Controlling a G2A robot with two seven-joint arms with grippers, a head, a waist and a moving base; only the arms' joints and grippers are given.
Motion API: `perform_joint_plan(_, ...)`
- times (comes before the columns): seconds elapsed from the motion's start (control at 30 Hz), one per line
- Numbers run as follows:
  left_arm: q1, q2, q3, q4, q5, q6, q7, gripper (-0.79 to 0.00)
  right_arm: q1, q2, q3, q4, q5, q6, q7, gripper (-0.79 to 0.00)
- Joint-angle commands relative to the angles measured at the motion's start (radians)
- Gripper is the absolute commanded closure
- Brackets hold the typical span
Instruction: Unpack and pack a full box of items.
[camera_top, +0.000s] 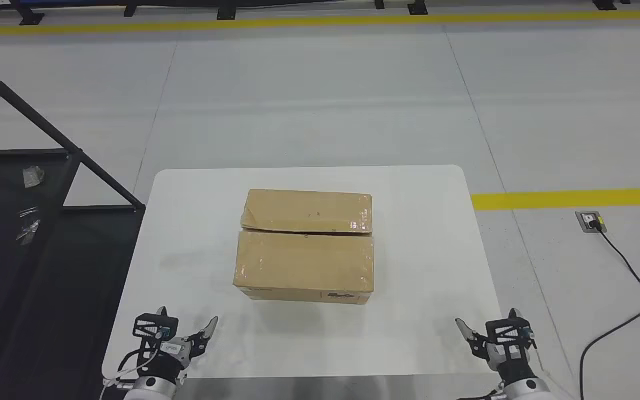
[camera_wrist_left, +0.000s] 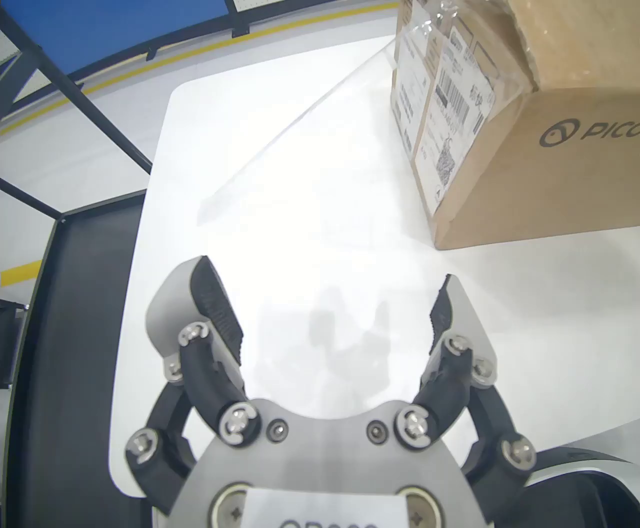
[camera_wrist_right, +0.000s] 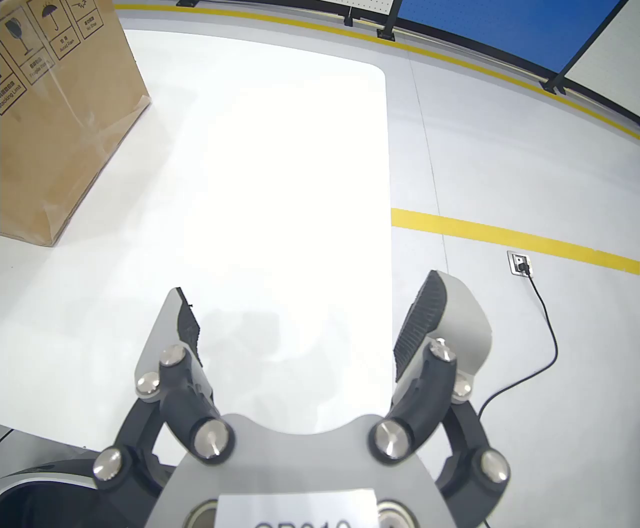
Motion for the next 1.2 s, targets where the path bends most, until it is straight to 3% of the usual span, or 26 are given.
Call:
perform_joint_plan(0.0,0.000,0.000,0.000,0.000,0.000,0.000,0.000,-0.784,0.000,0.000,0.000,0.000,0.000,0.000,0.000,-0.785)
perform_joint_plan(0.9,0.000,0.000,0.000,0.000,0.000,0.000,0.000,-0.784,0.000,0.000,0.000,0.000,0.000,0.000,0.000,-0.784)
perform_joint_plan(1.07,0.018,0.002,-0.038,-0.037,-0.065,-0.088,0.082,-0.785,0.014,-0.001,-0.022,-0.065,0.015,-0.060,0.001,-0.785)
perform_joint_plan(1.17,0.021,0.005,-0.090,-0.042,-0.178,-0.190,0.112,-0.785,0.046,-0.002,-0.029,-0.115,0.085,-0.122,0.061,-0.785)
